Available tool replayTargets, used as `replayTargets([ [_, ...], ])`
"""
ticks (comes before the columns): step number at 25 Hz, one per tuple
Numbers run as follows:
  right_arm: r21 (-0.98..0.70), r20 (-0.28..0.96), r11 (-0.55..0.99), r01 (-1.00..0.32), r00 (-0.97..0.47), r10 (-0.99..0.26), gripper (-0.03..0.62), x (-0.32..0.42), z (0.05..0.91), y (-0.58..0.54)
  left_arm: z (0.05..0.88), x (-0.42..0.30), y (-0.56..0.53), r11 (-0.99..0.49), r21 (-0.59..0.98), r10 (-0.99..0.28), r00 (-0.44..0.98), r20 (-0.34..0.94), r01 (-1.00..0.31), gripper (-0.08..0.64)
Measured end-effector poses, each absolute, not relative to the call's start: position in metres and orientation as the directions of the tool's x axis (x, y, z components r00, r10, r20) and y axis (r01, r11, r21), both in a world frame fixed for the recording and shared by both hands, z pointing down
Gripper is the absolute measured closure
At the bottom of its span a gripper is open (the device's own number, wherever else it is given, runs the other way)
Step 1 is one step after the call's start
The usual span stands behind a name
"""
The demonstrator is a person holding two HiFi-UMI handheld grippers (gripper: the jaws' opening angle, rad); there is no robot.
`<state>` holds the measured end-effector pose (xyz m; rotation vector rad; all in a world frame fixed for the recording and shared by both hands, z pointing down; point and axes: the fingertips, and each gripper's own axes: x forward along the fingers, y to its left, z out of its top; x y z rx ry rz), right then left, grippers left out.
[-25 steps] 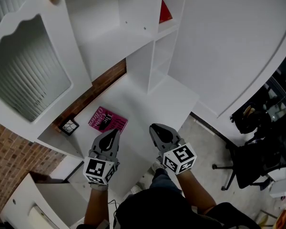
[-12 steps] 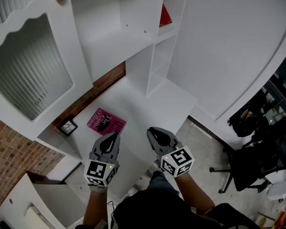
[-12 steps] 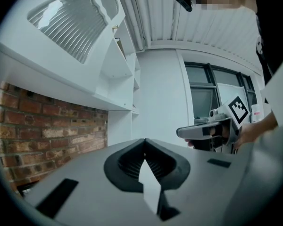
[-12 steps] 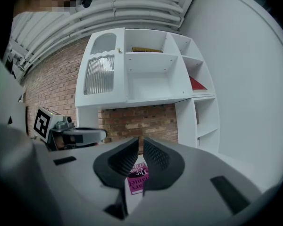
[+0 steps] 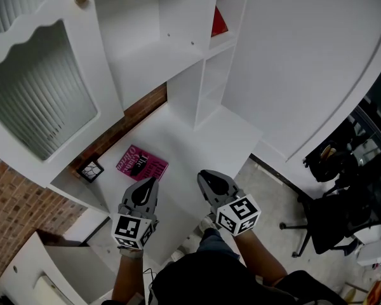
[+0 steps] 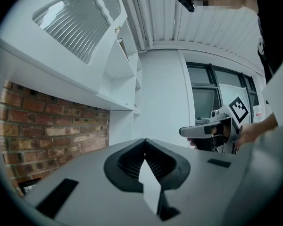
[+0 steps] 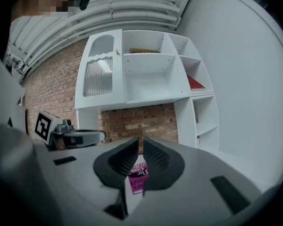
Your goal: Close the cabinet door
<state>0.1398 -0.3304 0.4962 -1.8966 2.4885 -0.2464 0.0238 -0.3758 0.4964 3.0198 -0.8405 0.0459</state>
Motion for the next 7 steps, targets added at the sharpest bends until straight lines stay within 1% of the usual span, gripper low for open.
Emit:
replayTargets([
  [7, -0.127, 0.095, 0.254, -0.959, -0.266, -0.959, 0.56, 0.1408, 0.498, -0.3255, 0.4973, 0.0218, -0.3743, -0.852, 0.011, -0.523, 0.852, 0.027, -0.523, 0.551],
])
